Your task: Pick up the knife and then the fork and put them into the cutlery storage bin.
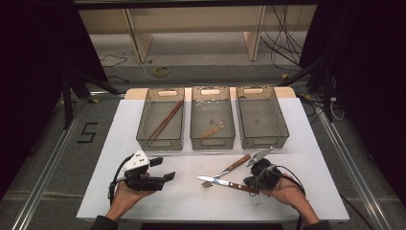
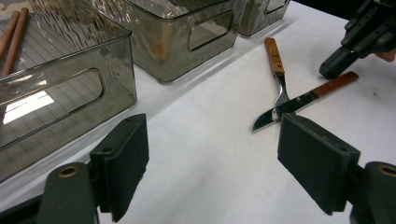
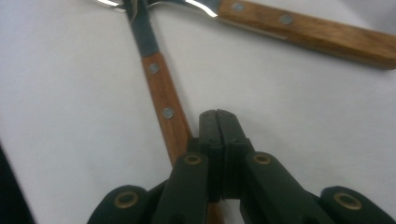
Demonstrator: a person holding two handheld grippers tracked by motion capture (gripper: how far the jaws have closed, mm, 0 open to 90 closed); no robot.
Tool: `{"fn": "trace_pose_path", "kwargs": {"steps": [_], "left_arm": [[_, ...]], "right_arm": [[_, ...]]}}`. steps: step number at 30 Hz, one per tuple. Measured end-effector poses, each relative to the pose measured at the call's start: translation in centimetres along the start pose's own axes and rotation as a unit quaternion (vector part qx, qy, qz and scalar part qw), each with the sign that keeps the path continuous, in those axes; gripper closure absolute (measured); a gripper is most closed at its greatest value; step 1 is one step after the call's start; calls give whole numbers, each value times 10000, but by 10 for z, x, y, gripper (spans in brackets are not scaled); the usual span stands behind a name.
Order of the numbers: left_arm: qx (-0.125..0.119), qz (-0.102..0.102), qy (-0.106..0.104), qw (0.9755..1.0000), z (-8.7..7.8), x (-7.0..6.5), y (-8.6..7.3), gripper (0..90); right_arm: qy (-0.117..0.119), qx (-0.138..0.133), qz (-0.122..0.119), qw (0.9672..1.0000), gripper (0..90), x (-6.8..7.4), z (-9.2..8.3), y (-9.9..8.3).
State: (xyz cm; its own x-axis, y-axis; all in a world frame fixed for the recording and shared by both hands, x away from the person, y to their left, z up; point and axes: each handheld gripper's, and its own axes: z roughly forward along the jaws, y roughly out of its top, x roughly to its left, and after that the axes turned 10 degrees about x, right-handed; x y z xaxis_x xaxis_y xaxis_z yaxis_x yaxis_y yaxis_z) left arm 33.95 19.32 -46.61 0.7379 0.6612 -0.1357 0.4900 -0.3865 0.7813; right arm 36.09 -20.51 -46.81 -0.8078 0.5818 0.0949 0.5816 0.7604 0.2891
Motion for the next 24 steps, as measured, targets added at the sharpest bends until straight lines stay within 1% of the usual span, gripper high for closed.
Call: {"fn": "trace_pose_path", "kwargs": {"steps": [4, 5, 6, 8, 10, 11, 12, 15, 16, 18, 21, 24], "left_arm": [[5, 0, -7, 10000, 0, -1, 0, 241], [4, 4, -11, 10000, 1, -1, 0, 241], [3, 10, -6, 10000, 1, -1, 0, 241], [0, 6, -7, 10000, 1, -1, 0, 241], [7, 10, -8, 10000, 1, -1, 0, 241], [15, 7, -12, 10000, 1, -1, 0, 241], [18, 8, -19, 10000, 1, -1, 0, 241], [22, 26, -10, 10000, 2, -1, 0, 241], [22, 27, -8, 10000, 2, -1, 0, 241], [26, 28, -6, 10000, 2, -1, 0, 241], [0, 22, 1, 10000, 2, -1, 0, 241], [0, 13, 7, 10000, 1, -1, 0, 240]], "right_arm": [[76, 143, -156, 9997, 900, 8, -1, -1], [69, 157, -207, 9996, 900, 10, -1, 0], [45, 169, -198, 9997, 900, 11, -1, 0], [22, 116, -218, 9997, 871, 12, -4, 2], [16, 22, -209, 9998, 820, 14, -8, 4], [36, -7, -225, 9997, 778, 14, -9, 5], [42, -5, -214, 9998, 709, 15, -10, 6], [108, 72, -295, 9995, 620, 19, -9, 10], [112, 112, -311, 9994, 565, 21, -8, 12], [64, 195, -315, 9993, 527, 23, -6, 15], [72, 249, -342, 9991, 487, 26, -3, 18], [30, 312, -397, 9987, 484, 27, 0, 20]]}}
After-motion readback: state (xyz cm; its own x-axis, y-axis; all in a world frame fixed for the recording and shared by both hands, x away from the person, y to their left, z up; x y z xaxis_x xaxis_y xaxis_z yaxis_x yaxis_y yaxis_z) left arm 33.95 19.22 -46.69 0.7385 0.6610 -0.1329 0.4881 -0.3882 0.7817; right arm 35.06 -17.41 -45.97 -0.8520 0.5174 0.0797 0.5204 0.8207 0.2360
